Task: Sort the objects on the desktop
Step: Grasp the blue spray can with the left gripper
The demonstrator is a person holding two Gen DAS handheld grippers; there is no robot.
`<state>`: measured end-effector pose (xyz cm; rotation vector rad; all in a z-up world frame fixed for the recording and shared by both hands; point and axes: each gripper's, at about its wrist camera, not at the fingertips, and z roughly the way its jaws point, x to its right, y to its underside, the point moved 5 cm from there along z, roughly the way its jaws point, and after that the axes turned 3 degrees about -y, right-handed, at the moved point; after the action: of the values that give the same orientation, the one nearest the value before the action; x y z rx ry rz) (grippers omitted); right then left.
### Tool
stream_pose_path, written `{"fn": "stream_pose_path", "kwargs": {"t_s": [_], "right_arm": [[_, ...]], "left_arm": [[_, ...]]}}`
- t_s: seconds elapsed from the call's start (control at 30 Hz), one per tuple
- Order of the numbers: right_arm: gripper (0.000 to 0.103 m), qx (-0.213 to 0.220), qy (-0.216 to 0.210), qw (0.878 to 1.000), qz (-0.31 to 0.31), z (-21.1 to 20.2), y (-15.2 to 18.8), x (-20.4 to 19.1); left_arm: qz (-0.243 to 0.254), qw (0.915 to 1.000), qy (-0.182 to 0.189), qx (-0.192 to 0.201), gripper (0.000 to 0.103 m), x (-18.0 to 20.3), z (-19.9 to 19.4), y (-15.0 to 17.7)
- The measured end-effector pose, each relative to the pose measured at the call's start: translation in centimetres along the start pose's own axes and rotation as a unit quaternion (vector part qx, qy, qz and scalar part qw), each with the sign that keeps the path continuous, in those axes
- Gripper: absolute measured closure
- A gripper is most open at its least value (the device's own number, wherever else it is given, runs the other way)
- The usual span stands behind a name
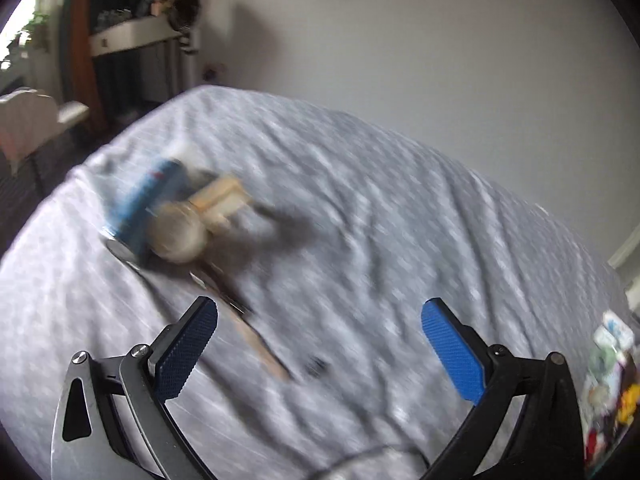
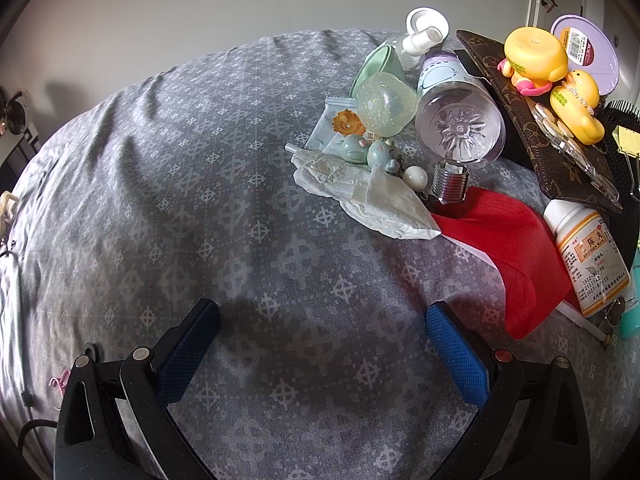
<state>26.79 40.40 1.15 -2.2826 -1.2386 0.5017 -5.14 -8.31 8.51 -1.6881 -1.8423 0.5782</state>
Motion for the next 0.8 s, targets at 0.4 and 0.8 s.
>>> {"fn": "stream_pose_path", "kwargs": {"t_s": [0.4, 0.8], "right_arm": [[0.000, 0.004, 0.012, 1.000, 0.005, 0.6, -0.3, -0.2], [0.000, 0.012, 0.032, 0.999, 0.017, 0.3, 0.0, 0.0]], "left_arm": [[-0.042, 0.9857, -0.155, -0.052, 0.000, -15.5, 12.5, -7.8], [-0.038, 0.9888, -0.112, -0.091, 0.048, -13.4, 16.6, -5.7]]}}
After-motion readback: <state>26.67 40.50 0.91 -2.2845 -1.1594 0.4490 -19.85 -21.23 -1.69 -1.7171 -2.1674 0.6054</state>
